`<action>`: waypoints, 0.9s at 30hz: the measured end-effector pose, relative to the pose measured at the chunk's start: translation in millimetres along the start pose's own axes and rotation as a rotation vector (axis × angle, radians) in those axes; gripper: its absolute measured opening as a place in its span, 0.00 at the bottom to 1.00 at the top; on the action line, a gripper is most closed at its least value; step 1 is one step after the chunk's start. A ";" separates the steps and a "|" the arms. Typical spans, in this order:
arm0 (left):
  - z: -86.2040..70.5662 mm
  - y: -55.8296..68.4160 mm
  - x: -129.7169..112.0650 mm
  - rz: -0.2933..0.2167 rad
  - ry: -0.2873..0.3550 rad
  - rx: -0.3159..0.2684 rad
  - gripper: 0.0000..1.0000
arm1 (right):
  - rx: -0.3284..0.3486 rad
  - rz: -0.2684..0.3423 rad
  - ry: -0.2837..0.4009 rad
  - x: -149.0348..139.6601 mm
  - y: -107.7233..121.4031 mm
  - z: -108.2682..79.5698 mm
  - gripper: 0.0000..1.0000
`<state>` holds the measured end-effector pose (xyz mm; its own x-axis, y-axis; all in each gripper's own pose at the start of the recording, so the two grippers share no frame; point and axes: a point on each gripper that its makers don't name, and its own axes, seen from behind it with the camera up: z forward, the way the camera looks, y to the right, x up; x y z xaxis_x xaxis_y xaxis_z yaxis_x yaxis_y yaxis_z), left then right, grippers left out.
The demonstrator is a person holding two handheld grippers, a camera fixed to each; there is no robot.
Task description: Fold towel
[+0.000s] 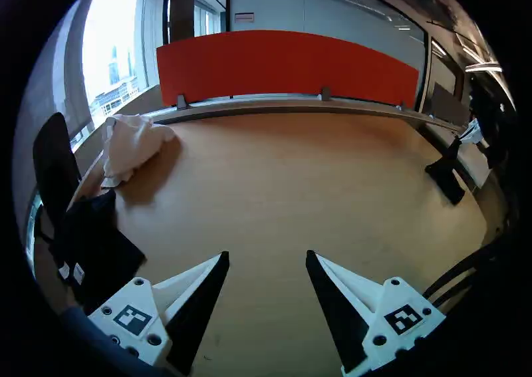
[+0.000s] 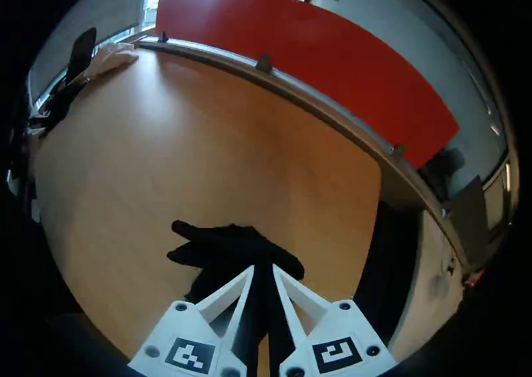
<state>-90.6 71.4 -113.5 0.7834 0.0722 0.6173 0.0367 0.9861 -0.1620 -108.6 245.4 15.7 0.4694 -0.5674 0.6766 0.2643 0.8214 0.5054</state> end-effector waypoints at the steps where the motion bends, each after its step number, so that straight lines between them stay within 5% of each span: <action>1: -0.2 0.5 -0.4 0.001 -0.001 -0.001 0.85 | -0.003 -0.001 -0.009 -5.4 0.0 -0.1 0.04; 27: -4.0 -2.3 -4.1 0.024 -0.007 0.006 0.85 | -0.079 -0.017 -0.114 -77.7 4.2 2.0 0.04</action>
<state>-91.4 68.3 -118.7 0.7799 0.0967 0.6184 0.0142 0.9850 -0.1719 -145.6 292.7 -33.7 0.3663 -0.5804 0.7273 0.3391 0.8111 0.4765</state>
